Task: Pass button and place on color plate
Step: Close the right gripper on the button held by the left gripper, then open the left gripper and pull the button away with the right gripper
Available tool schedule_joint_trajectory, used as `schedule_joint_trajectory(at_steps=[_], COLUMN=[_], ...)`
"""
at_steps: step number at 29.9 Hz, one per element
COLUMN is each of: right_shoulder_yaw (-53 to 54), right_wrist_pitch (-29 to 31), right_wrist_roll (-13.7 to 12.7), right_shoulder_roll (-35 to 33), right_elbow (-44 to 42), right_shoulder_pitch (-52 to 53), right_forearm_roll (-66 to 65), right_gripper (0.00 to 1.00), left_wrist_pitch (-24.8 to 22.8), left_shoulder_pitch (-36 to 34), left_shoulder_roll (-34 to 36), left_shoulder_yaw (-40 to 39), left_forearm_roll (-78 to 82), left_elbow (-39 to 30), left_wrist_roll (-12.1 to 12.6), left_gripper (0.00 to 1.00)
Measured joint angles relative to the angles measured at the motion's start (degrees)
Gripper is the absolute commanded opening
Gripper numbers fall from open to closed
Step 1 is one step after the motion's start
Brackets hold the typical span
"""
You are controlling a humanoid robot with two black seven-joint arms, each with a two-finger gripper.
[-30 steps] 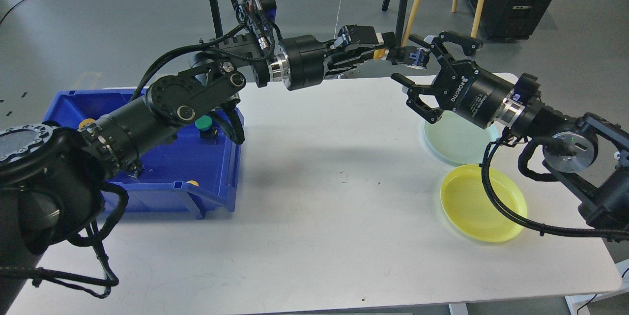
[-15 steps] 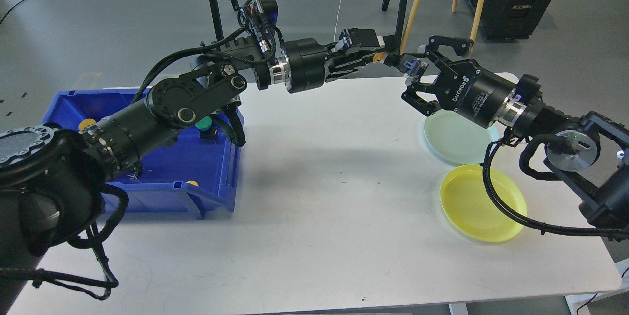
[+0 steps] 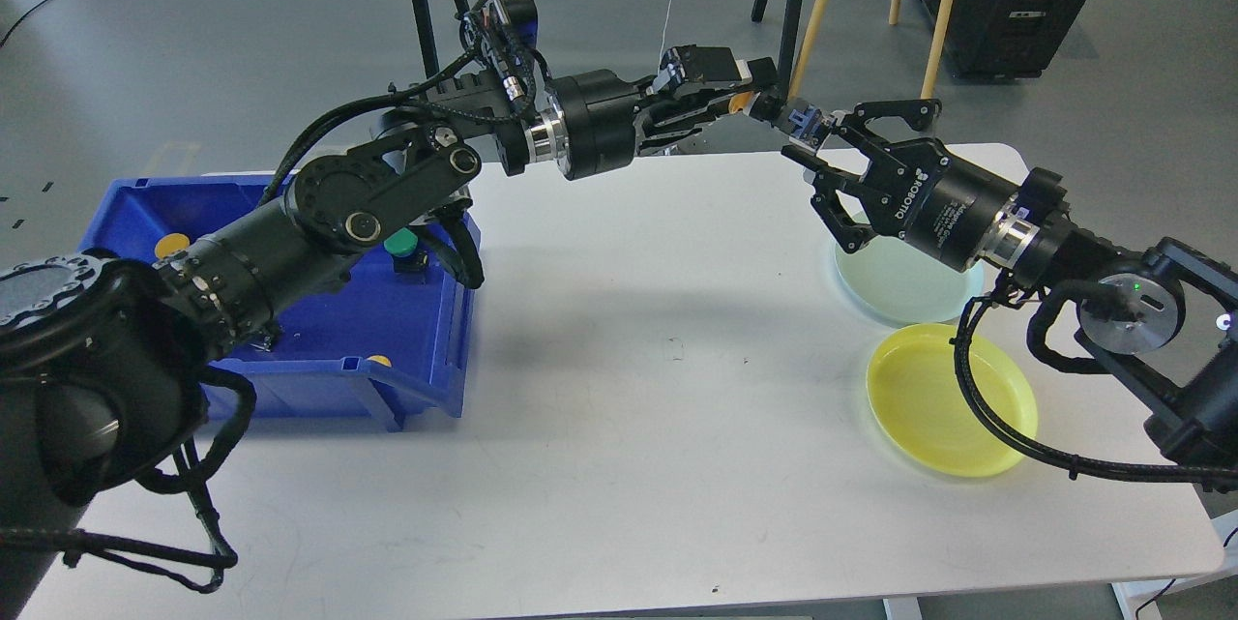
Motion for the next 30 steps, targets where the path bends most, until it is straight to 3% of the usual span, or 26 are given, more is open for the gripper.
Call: schedule_joint_trajectory(at_steps=[8, 17, 30], right_shoulder_yaw=[1.93, 0.9, -0.18], right_wrist_pitch=[0.0, 0.0, 0.0], right_wrist_roll=[-0.12, -5.21, -4.96], right_shoulder_roll=[0.23, -0.43, -1.42], right_elbow=[0.09, 0.96, 4.04], right_shoulder_pitch=[-1.81, -1.24, -0.23], right_forearm_roll=[7.63, 8.72, 9.47], right_gripper=[0.98, 0.98, 0.98], left_wrist_pitch=[0.0, 0.0, 0.0], left_shoulder_pitch=[0.33, 0.5, 0.51], left_shoulder_roll=[0.0, 0.0, 0.08], left_shoulder_yaw=[-0.52, -0.6, -0.61], left_forearm_roll=[0.0, 0.0, 0.0], left_elbow=[0.0, 0.0, 0.32], left_wrist_roll=[0.0, 0.0, 0.0], left_gripper=[0.06, 0.06, 0.06])
